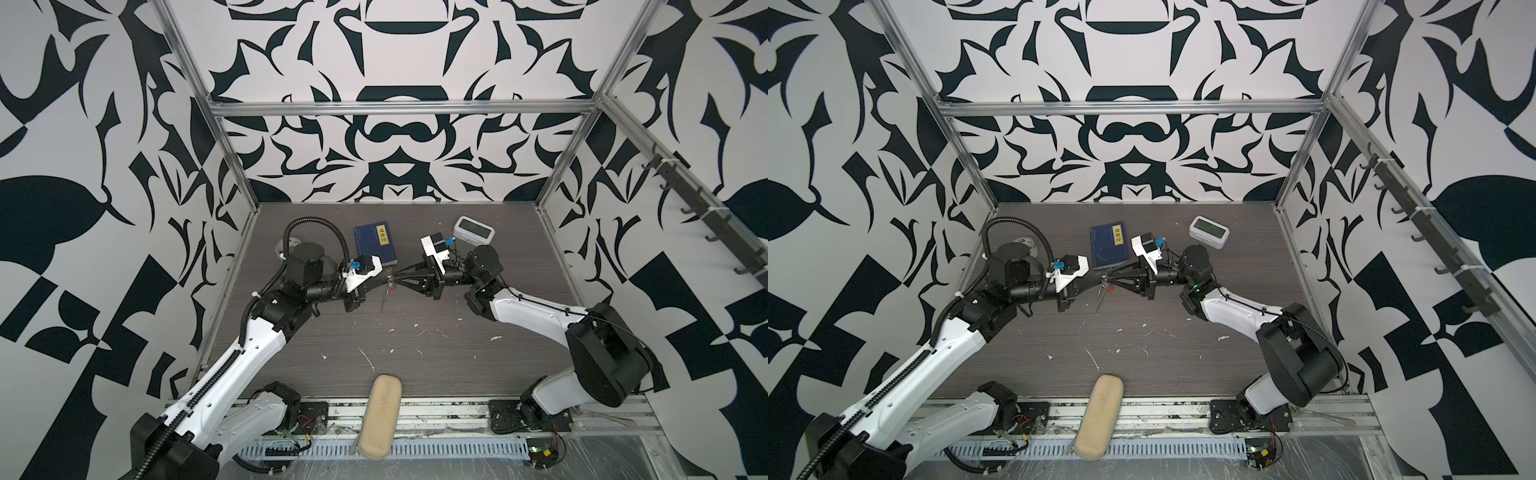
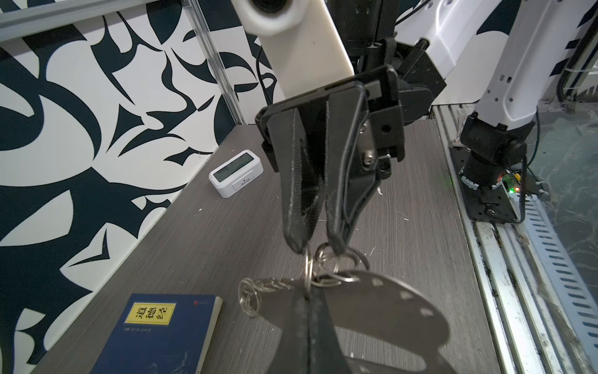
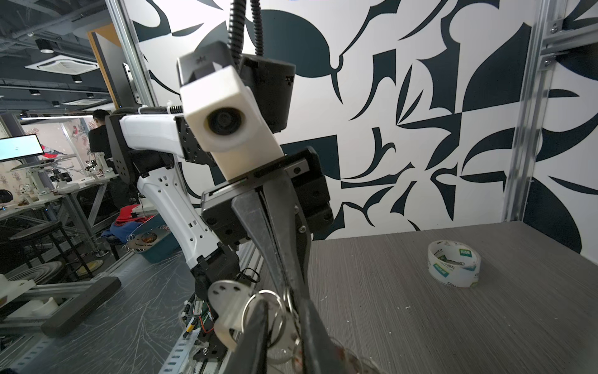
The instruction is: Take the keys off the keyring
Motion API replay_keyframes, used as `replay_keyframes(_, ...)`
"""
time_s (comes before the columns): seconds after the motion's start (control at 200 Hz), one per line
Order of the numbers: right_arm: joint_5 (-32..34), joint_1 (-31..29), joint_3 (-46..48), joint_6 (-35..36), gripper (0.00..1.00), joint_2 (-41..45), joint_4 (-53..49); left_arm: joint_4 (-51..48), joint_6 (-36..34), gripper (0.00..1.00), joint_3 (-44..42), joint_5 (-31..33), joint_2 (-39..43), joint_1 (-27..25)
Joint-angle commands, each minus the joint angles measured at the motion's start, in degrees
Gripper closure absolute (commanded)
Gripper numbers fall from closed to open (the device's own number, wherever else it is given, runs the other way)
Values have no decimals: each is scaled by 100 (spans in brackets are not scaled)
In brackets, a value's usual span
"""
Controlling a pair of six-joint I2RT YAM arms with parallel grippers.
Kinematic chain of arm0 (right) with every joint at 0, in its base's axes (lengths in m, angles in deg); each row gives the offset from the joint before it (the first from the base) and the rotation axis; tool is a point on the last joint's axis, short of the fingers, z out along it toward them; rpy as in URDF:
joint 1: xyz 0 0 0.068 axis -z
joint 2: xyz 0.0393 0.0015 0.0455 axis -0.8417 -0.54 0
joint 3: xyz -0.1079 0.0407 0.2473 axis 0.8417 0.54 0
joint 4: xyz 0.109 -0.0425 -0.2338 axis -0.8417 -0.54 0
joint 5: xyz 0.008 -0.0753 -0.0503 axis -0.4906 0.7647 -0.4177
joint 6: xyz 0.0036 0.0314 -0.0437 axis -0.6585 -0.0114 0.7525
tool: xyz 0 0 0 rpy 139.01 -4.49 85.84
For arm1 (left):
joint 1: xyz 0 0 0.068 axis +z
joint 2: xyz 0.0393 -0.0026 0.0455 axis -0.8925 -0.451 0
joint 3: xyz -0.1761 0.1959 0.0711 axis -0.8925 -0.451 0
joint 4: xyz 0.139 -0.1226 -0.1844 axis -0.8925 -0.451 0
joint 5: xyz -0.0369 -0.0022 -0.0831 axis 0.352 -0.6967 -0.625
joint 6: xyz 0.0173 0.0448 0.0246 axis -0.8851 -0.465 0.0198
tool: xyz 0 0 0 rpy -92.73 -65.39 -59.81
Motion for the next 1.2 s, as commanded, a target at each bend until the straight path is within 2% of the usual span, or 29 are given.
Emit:
replay_keyframes(0.0,-84,14,-237,90,82,173,75,198,-38,100,-88,-261,146,0)
replay_keyframes(0.135,-112,19,-269,22,86,133,124,194,-21,100,-113,-290,157,1)
replay_keyframes(0.305,16,60,-237,-429,78,97,728,200,-27,100,-142,-268,164,3)
replay_keyframes(0.45,52,144,-295,-768,77,15,1078,205,-12,100,-167,-272,178,-4)
replay_keyframes(1.195,-125,99,-181,-652,80,-175,955,470,190,100,-250,-337,171,-2)
